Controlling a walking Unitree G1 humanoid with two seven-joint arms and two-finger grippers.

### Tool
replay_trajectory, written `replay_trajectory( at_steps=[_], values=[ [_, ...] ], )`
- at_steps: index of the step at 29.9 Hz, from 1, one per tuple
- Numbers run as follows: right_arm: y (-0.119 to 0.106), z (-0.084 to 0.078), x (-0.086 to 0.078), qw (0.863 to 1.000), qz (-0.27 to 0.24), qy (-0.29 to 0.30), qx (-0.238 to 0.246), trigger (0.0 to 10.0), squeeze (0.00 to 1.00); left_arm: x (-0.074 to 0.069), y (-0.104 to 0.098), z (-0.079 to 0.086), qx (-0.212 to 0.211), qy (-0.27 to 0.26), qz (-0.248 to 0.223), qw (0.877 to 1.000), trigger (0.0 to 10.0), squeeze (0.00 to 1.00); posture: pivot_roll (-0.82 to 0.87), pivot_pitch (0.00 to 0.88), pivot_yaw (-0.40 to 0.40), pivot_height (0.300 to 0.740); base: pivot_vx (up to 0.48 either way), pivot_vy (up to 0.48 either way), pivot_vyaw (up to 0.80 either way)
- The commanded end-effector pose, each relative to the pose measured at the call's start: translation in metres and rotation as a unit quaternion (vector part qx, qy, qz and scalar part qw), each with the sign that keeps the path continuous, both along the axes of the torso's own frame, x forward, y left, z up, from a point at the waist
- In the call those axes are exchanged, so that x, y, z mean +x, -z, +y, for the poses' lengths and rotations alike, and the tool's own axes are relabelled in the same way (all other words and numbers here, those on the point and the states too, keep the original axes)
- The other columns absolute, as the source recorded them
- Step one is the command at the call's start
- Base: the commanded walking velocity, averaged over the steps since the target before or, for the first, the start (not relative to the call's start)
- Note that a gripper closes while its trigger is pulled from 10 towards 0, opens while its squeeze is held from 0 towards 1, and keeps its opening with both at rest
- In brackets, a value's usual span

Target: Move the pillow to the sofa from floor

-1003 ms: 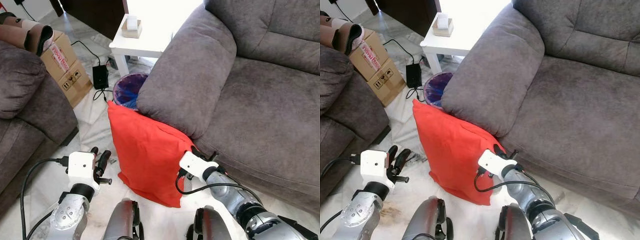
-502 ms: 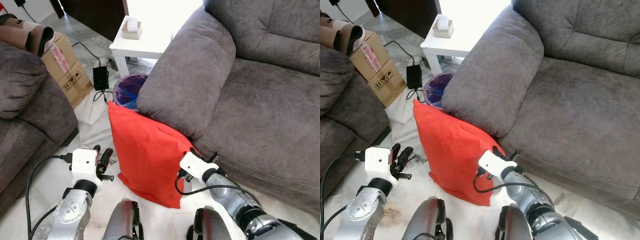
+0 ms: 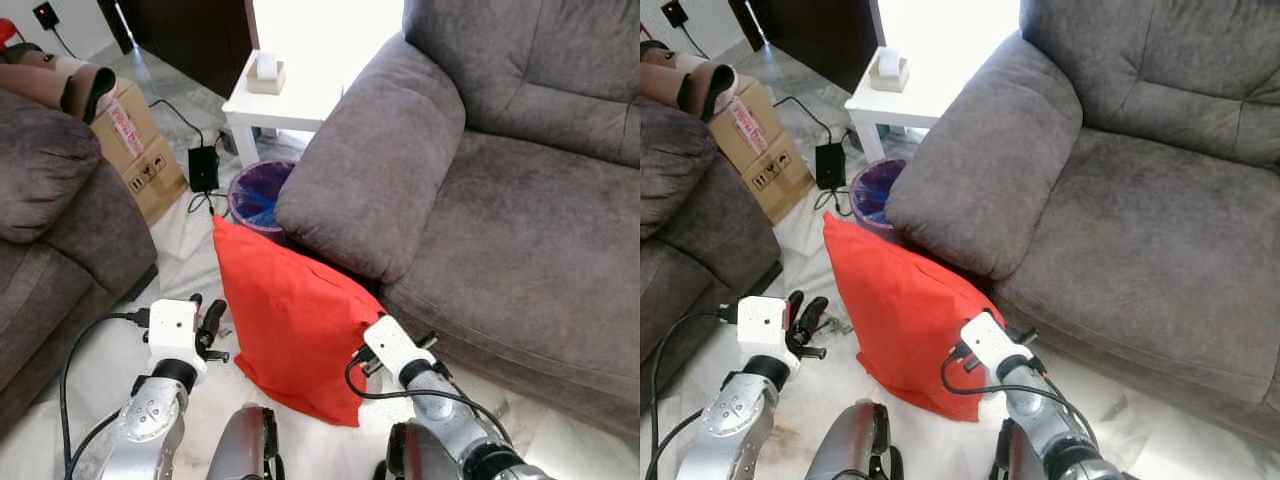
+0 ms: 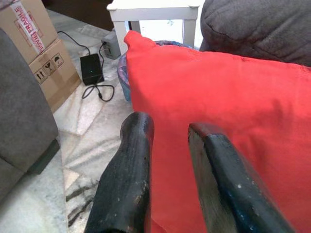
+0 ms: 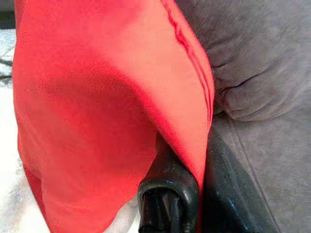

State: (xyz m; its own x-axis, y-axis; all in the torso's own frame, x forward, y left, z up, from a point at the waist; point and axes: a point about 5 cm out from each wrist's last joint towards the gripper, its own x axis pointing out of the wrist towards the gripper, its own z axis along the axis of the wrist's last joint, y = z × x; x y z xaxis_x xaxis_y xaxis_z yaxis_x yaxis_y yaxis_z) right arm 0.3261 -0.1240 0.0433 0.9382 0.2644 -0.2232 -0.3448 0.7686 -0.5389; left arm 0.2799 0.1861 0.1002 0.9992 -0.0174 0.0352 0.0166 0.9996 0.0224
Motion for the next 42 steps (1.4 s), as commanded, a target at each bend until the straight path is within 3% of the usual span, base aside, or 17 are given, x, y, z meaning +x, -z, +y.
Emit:
replay_trajectory(
  at_steps=[1,9,10,11,12,18,23,42],
  values=[
    [0.0039,0.0013,-0.0043,1.000,0.006,0.002,0.019,0.0,0.00,-0.0022,0.0076,0.0032,-0.003,-0.009,0.011,1.000,10.0,0.00,0.10,0.169,0.038,0.630,0.000,0.000,0.00],
    [-0.0031,0.0007,-0.0015,0.996,0.000,0.024,0.084,0.0,0.00,-0.0009,0.0122,0.0034,-0.008,-0.013,0.012,1.000,10.0,0.00,0.09,0.160,0.025,0.630,0.000,0.000,0.00],
    [-0.0010,-0.0014,-0.0021,0.994,0.010,0.039,0.099,2.0,0.00,0.0002,0.0131,0.0026,-0.009,-0.013,0.012,1.000,10.0,0.00,0.09,0.156,0.022,0.630,0.000,0.000,0.00],
    [-0.0005,-0.0019,-0.0022,0.994,0.013,0.043,0.103,2.0,0.00,0.0006,0.0133,0.0024,-0.009,-0.013,0.012,1.000,10.0,0.00,0.09,0.156,0.022,0.630,0.000,0.000,0.00],
    [-0.0004,-0.0018,-0.0025,0.991,0.017,0.048,0.121,10.0,0.00,0.0009,0.0131,0.0019,-0.010,-0.013,0.011,1.000,10.0,0.00,0.09,0.155,0.020,0.630,0.000,0.000,0.00],
    [0.0007,-0.0041,-0.0043,0.984,0.027,0.060,0.168,10.0,0.00,0.0021,0.0129,0.0011,-0.017,-0.015,0.007,1.000,10.0,0.00,0.08,0.156,0.021,0.630,0.000,0.000,0.00],
    [-0.0007,-0.0051,-0.0050,0.968,0.036,0.074,0.238,10.0,0.00,0.0040,0.0135,-0.0002,-0.019,-0.013,0.004,1.000,10.0,0.00,0.07,0.150,0.017,0.649,0.000,0.000,0.00],
    [-0.0003,-0.0009,-0.0067,0.955,0.053,0.068,0.284,10.0,0.00,0.0076,0.0125,-0.0002,-0.028,-0.013,-0.002,1.000,10.0,0.00,0.07,0.143,0.020,0.740,0.000,0.000,0.00]
  ],
)
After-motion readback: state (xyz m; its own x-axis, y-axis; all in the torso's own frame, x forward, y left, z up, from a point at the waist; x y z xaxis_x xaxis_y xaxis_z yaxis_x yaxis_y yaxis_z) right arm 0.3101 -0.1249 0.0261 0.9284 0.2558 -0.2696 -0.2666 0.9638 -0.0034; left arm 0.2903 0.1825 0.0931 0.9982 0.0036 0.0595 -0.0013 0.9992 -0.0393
